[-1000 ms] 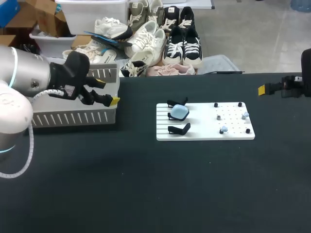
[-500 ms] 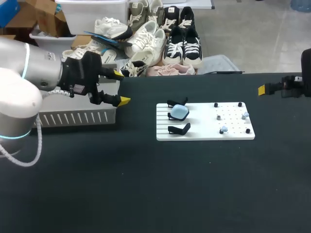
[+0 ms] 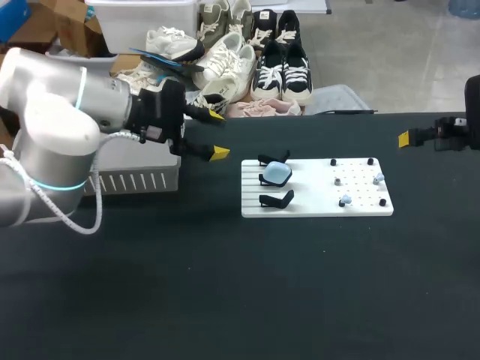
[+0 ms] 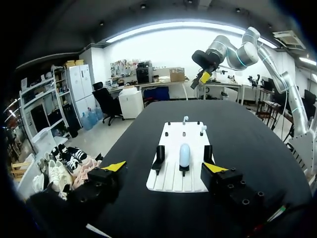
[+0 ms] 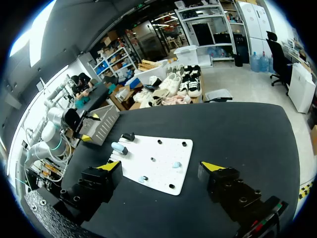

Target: Pick up each earbud case from the left stands, insert the matching earbuds, close the lid, and place the case in the box.

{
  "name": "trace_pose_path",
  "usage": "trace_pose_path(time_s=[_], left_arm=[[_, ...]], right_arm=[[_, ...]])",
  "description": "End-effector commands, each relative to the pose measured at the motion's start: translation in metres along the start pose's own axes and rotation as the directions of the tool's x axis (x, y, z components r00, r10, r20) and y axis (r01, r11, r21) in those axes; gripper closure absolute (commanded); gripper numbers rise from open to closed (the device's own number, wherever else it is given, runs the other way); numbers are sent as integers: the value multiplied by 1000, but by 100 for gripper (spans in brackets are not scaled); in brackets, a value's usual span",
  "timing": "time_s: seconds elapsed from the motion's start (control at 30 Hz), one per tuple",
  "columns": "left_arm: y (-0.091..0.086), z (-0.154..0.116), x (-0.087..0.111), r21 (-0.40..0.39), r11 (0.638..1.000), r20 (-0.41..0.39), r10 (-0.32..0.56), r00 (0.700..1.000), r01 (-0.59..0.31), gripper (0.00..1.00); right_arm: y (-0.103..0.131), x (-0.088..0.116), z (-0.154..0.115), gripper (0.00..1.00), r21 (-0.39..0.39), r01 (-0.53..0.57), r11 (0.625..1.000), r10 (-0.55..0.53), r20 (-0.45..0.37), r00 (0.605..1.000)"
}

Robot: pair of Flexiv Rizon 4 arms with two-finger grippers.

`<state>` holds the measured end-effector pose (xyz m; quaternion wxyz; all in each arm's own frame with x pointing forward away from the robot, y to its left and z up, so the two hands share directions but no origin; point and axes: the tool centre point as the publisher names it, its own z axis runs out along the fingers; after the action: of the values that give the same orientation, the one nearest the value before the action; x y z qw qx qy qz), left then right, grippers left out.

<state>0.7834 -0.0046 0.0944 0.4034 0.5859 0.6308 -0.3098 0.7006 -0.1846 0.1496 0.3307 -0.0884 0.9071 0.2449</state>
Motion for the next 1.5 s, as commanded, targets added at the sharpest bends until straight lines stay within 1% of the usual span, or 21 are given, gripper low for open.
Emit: trace_pose_path(time_s=[0.03,0.1,0.3,0.37,0.57,0.8,1.03,1.2,1.27,1.5], left_arm=[[0,16,2,48,999,17,0,1000,-1,0],[-5,23,5,62,998,30,0,1000,-2,0],[-18,45,6,88,996,18,-12,1000,10,0],[-20,50,8,91,996,21,-20,1000,18,0],[-28,63,5,128,991,18,-27,999,25,0],[-33,73,7,128,991,-10,-35,999,36,0],[-35,82,15,126,991,-23,-38,999,40,0],[-39,87,15,119,992,-29,-35,999,38,0],[-39,90,16,115,993,-43,-32,999,37,0],[-39,97,16,112,993,-46,-35,998,40,0]], right_arm=[[-1,0,0,0,-1,1,1000,-1,-1,1000],[-1,0,0,0,-1,1,1000,-1,-1,1000],[-1,0,0,0,-1,1,1000,-1,-1,1000],[-1,0,0,0,-1,1,1000,-1,-1,1000],[-1,0,0,0,-1,1,1000,-1,-1,1000],[-1,0,0,0,-1,1,1000,-1,-1,1000],[-1,0,0,0,-1,1,1000,-1,-1,1000],[-1,0,0,0,-1,1,1000,-1,-1,1000],[-1,0,0,0,-1,1,1000,-1,-1,1000],[-1,0,0,0,-1,1,1000,-1,-1,1000]])
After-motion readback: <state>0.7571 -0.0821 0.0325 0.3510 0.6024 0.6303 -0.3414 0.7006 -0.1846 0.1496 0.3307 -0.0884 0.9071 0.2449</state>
